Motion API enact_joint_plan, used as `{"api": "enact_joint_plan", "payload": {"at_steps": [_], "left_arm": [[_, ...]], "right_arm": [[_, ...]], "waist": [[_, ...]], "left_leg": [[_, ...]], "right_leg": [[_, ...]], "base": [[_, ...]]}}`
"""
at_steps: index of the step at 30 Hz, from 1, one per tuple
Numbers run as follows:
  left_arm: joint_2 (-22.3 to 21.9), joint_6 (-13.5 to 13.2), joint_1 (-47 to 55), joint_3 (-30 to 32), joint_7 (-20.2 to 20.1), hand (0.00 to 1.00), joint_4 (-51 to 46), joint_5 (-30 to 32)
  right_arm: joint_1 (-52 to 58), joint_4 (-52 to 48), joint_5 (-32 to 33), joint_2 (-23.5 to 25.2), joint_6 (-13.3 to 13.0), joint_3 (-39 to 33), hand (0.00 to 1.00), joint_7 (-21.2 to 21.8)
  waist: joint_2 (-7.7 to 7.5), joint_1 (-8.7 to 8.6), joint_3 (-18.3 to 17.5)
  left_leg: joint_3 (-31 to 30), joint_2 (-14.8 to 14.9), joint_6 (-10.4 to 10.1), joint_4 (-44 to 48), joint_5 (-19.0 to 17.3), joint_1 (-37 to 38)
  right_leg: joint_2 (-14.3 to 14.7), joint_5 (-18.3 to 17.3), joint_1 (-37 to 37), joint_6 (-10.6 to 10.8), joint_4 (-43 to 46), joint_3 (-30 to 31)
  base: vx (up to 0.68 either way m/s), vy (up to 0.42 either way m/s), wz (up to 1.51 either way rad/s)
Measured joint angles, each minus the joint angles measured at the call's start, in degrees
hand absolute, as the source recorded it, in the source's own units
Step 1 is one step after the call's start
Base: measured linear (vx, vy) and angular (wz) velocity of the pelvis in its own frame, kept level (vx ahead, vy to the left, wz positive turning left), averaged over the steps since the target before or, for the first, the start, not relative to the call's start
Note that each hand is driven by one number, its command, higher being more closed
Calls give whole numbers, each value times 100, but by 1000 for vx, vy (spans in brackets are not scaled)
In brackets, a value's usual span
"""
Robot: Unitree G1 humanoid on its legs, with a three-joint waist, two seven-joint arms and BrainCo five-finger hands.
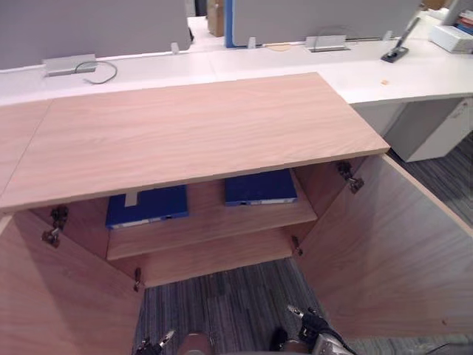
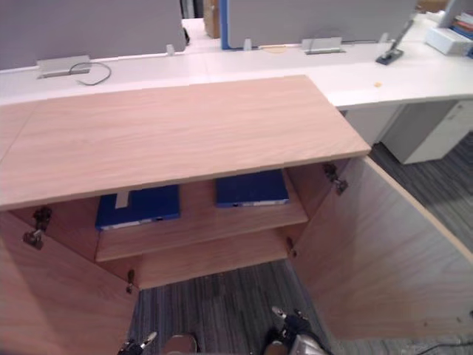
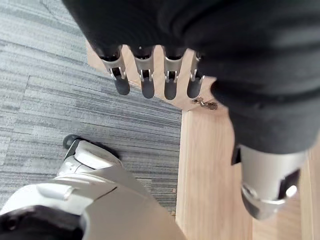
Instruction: Walk over to the cabinet, pick up the folder, carry it to the office cabinet, place the folder inside the office cabinet, then close the office cabinet door
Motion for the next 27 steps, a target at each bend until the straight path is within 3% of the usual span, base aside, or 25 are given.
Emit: {"api": "enact_joint_plan", "payload": {"at_steps": [7,10,11,12,13,15,17,18,19,20,21,23,27], "left_arm": [[114,24,-192,-25,-85,0,345,432],[117,25,-199,-15,-80,0,344,438],[116,27,-202,-7,-78,0,345,439],[94,35,-194,3,-76,0,342,440],[90,39,-190,18,-72,0,336,438],[98,75,-190,11,-65,0,344,441],[155,74,-189,-9,-65,0,383,460],[234,79,-220,-48,-71,0,406,541],[246,82,-247,-70,-70,0,467,580],[200,89,-288,-133,-70,0,553,631],[190,92,-294,-178,-70,0,563,642],[245,97,-297,-240,-71,0,568,633],[376,142,-325,-248,-62,0,596,509]], "right_arm": [[183,-329,467,68,7,283,0,-81],[180,-374,542,85,8,523,0,-99],[174,-474,544,141,6,565,0,-101],[167,-578,535,165,11,562,0,-111],[162,-619,538,169,12,555,0,-117],[241,-642,544,168,6,440,0,-139],[243,-512,543,166,-4,386,0,-137],[202,-321,529,158,1,307,0,-136],[177,-242,525,123,5,227,0,-136],[104,-41,489,-64,5,207,0,-137],[58,138,428,-199,27,207,0,-137],[146,248,429,-284,37,171,0,-141],[326,372,447,-298,65,-23,0,-154]], "waist": [[-86,-46,-64],[-127,-26,-38],[-124,-18,-31],[-12,-7,11],[-43,-2,22],[-26,-4,13],[-115,-4,-25],[-282,9,-38],[-217,29,-82],[-101,68,-105],[-72,73,-94],[-127,32,-65],[-267,-5,9]], "left_leg": [[704,-133,260,-437,146,571],[1103,-147,413,-538,140,823],[1363,-112,536,-598,172,901],[1632,-36,659,-685,251,979],[1718,-37,674,-717,273,1042],[1945,70,646,-807,341,1220],[2069,100,537,-927,433,1389],[2091,33,477,-988,493,1420],[2073,54,495,-1089,521,1424],[1887,19,498,-1375,536,1437],[1669,2,509,-1570,557,1469],[1615,112,457,-1603,692,1469],[1787,213,357,-1477,603,1468]], "right_leg": [[-88,201,-10,23,-45,576],[-178,281,-90,-38,133,281],[-224,401,-139,-154,120,-3],[-411,164,-204,-378,495,-541],[-593,-91,-254,-464,983,-895],[-1194,-601,-129,-529,2247,-1441],[-1638,-638,122,-459,2491,-1506],[-1605,-711,176,-246,2222,-1530],[-1490,-759,218,-299,2045,-1635],[-1193,-739,301,-260,1516,-1668],[-912,-613,351,-75,1027,-1663],[-596,-454,374,-129,703,-1598],[-451,-368,348,-169,637,-1428]], "base": [[81,77,-44],[-20,46,-67],[-93,5,-84],[-112,1,-82],[-96,-23,-65],[-38,-56,-50],[47,-167,-49],[77,-258,-57],[49,-213,-75],[-31,-116,-93],[-79,-81,-96],[-77,-57,-54],[-57,-56,-27]]}}
